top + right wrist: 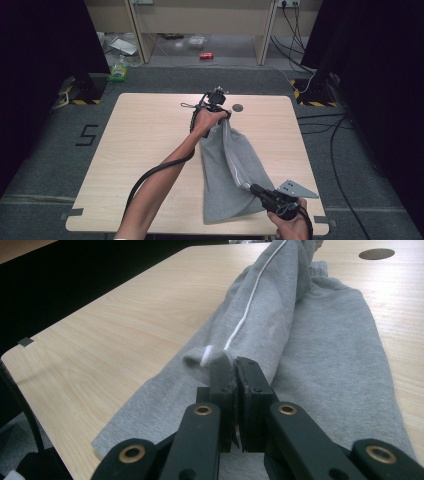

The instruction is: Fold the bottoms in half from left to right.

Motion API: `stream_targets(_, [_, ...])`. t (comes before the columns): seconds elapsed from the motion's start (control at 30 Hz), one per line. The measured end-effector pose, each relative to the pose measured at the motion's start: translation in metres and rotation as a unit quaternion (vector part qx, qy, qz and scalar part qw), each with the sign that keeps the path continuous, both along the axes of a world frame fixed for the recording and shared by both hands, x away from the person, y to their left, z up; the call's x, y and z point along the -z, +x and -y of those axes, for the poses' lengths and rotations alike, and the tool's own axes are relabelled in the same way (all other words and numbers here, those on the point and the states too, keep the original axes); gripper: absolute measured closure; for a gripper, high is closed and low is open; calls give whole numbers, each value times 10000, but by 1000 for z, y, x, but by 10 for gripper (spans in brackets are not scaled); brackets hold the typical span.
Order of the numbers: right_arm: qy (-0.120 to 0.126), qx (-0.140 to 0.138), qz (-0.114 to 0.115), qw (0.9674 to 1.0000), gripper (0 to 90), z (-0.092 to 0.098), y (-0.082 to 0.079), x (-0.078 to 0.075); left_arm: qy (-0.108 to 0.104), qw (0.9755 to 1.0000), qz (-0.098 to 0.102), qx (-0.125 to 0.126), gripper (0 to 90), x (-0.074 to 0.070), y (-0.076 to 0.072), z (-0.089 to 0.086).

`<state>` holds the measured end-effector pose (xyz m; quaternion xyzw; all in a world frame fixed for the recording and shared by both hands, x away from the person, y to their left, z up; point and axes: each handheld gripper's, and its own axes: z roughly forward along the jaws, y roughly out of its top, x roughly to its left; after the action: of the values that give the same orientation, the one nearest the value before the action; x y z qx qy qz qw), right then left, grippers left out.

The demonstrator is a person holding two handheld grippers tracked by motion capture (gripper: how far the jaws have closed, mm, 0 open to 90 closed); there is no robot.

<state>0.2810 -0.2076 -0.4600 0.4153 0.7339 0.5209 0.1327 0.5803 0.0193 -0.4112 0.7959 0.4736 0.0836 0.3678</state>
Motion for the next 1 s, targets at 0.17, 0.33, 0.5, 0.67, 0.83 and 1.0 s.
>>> stream_targets(0.17, [-115, 26, -100, 9999, 864, 2, 1, 4, -234, 9997, 80, -4, 687, -2, -1, -6])
stream_targets(0.33, [-204, 79, -127, 9997, 863, 5, 3, 6, -241, 9996, 96, -54, 660, -4, 0, -20])
stream_targets(0.5, [-288, 151, -181, 9993, 864, 10, 3, 7, -105, 9999, 46, -95, 641, 5, 1, -37])
stream_targets(0.67, [-349, 422, -216, 9983, 865, 27, -1, 9, -136, 9997, -37, -190, 595, 18, 0, -59])
stream_targets(0.83, [-333, 684, -311, 9966, 803, 43, -6, 15, -4, 9994, -140, -322, 562, 36, 1, -77])
stream_targets(1.0, [-351, 912, -282, 9948, 683, 48, -2, 11, 69, 9988, -232, -421, 532, 52, 1, -89])
